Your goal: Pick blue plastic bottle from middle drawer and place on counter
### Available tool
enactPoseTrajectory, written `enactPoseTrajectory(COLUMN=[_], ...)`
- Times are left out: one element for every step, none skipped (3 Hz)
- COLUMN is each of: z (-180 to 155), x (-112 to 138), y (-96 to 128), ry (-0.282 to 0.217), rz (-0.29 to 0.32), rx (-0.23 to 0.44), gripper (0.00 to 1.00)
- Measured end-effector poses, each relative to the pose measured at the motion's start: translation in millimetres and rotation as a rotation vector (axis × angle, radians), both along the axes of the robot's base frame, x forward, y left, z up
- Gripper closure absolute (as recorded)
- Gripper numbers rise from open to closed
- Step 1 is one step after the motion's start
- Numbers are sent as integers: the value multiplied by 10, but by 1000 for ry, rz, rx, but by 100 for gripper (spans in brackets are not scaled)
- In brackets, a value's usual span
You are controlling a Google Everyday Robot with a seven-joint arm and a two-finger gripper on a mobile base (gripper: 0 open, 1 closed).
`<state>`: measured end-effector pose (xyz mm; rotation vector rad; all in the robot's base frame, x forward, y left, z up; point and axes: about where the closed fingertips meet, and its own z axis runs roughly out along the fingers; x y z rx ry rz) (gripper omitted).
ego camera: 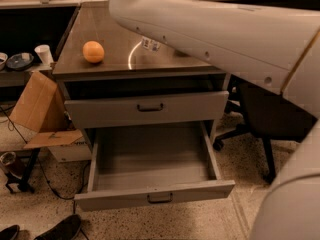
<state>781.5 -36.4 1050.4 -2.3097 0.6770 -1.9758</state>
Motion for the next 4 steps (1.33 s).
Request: enactPoseTrajectory(z=[-52, -127, -190, -245], x=[25, 64, 98, 128], y=[32, 84, 123, 157], ry=[6, 25, 43, 60], rz=[2, 5, 5, 1], rx=[-27, -68, -102, -133], gripper=[84, 54, 52, 33])
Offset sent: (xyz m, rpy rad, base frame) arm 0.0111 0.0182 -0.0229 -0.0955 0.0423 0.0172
